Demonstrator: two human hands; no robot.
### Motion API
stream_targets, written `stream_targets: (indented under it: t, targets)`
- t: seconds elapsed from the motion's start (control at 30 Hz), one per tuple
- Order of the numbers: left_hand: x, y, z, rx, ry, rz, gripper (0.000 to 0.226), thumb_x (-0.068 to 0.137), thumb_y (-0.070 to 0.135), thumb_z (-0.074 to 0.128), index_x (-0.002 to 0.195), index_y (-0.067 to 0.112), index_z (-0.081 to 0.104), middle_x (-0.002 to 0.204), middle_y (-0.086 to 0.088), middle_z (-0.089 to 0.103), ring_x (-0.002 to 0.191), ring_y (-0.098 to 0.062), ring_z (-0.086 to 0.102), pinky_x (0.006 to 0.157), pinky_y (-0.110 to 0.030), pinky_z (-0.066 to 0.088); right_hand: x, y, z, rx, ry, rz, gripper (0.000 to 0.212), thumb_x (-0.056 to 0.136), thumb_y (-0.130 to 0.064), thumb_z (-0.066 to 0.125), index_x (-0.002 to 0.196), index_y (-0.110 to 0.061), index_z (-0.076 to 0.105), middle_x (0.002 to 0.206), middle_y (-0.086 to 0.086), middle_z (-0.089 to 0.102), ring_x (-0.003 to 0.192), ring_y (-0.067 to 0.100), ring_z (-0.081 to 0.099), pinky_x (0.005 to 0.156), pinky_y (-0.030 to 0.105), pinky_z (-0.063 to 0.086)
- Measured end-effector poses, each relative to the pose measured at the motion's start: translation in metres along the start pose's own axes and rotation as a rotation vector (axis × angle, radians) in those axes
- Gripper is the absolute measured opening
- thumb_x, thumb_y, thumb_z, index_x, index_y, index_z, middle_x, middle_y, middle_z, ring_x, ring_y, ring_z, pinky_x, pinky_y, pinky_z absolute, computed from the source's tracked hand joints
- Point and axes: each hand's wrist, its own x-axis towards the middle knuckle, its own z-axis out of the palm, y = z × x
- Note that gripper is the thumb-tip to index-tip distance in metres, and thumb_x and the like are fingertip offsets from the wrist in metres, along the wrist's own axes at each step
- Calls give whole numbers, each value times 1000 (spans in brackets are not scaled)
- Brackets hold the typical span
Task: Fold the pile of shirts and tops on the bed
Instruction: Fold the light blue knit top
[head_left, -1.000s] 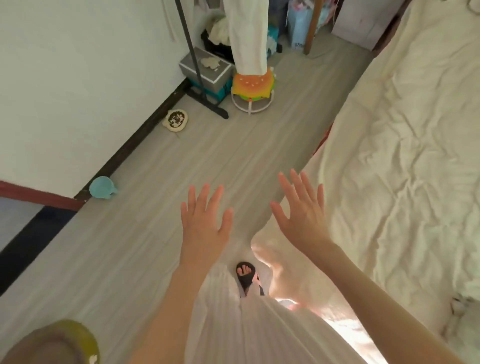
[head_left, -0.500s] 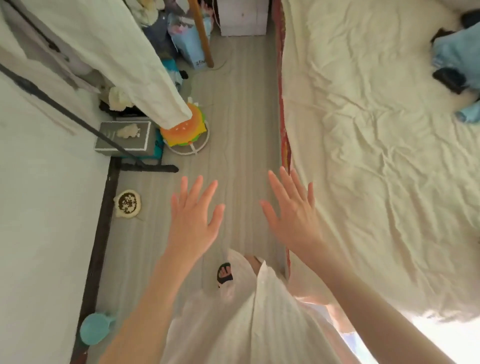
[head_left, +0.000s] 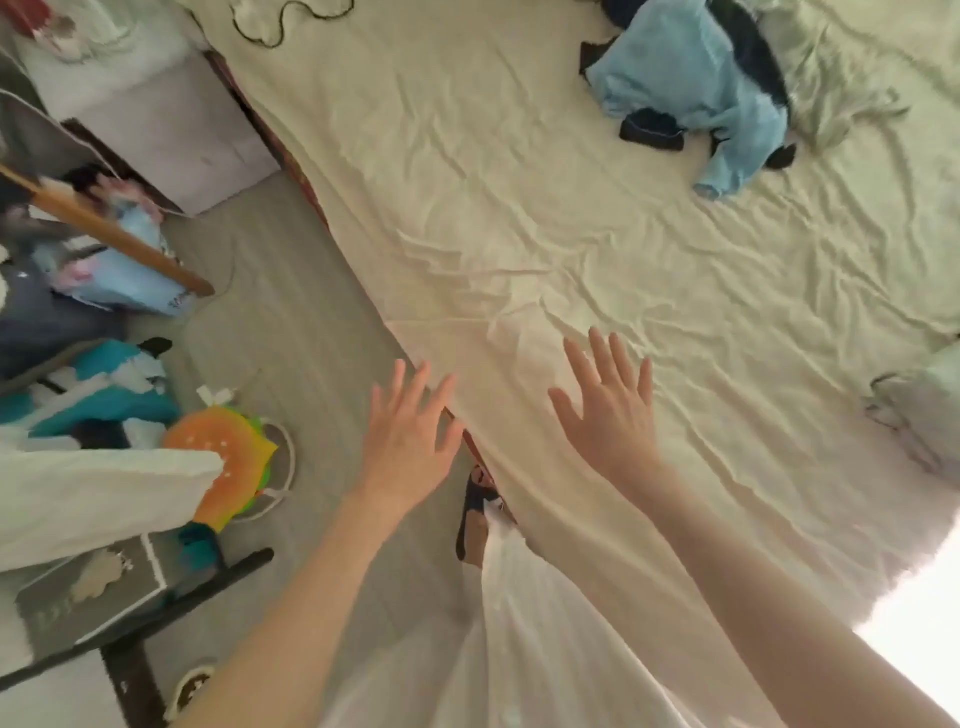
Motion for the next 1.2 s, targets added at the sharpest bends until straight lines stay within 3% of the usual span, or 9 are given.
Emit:
stream_targets:
  t: [0.23, 0.53, 0.7, 0.87, 0.93, 1.0, 1.07, 1.13, 1.2]
  targets:
    - [162, 14, -46, 39, -60, 141, 54, 99, 34, 34, 150, 26, 15, 159, -4, -3, 145, -24, -9, 116, -42, -3, 117, 22, -26, -32, 30, 116, 73, 87, -63, 18, 148, -24, 28, 156, 7, 21, 146, 29, 11, 114, 54, 4]
    - [387, 6, -37, 184, -268, 227, 62, 98, 41, 33, 150, 29, 2, 157, -4, -15, 144, -25, -15, 117, -46, 0, 317, 79, -33, -127, -17, 232, 61, 96, -48, 38, 150, -22, 22, 158, 8, 17, 146, 28, 9, 116, 53, 4]
    - [548, 18, -19, 345, -269, 344, 65, 98, 41, 35, 150, 29, -2, 157, -4, -16, 144, -26, -14, 116, -48, 1, 447, 139, -18, -205, -6, 306, 61, 98, -43, 38, 150, -20, 18, 158, 8, 16, 146, 27, 8, 116, 51, 6]
    - [668, 30, 23, 369, -292, 360, 79, 92, 60, 34, 148, 31, -13, 156, -3, -21, 143, -24, -19, 113, -54, -2, 542, 196, 0, -255, 135, 357, 62, 97, -39, 43, 149, -14, 22, 156, 11, 22, 145, 27, 13, 116, 47, 10]
    - [693, 21, 48, 378, -342, 347, 92, 80, 78, 26, 145, 32, -21, 153, -2, -29, 143, -21, -21, 112, -55, -4, 571, 211, 5, -241, 217, 376, 63, 96, -38, 47, 149, -12, 25, 156, 13, 21, 145, 29, 14, 117, 45, 12]
    - [703, 7, 72, 375, -343, 370, 105, 55, 94, -4, 135, 34, -34, 145, 2, -40, 138, -17, -30, 110, -54, -12, 599, 219, 9, -255, 258, 354, 65, 96, -38, 48, 149, -12, 22, 157, 13, 15, 146, 29, 9, 117, 44, 9]
    - [706, -2, 87, 310, -303, 374, 107, 40, 94, -20, 128, 36, -40, 139, 6, -46, 130, -12, -40, 104, -49, -25, 629, 222, 11, -303, 288, 266, 67, 95, -38, 49, 150, -12, 22, 157, 13, 14, 146, 29, 7, 117, 47, 5]
    - [708, -8, 99, 323, -228, 391, 102, 48, 92, -18, 133, 38, -37, 144, 4, -41, 129, -10, -43, 101, -46, -30, 661, 222, 12, -357, 297, 184, 68, 94, -40, 50, 150, -12, 22, 157, 14, 15, 146, 30, 8, 117, 50, 3]
    - [710, -12, 103, 339, -135, 415, 99, 66, 90, -2, 147, 35, -13, 158, -5, -9, 139, -12, -28, 108, -48, -17, 692, 219, 13, -409, 258, 133, 70, 95, -44, 46, 150, -13, 17, 158, 13, 11, 146, 30, 5, 116, 51, -1]
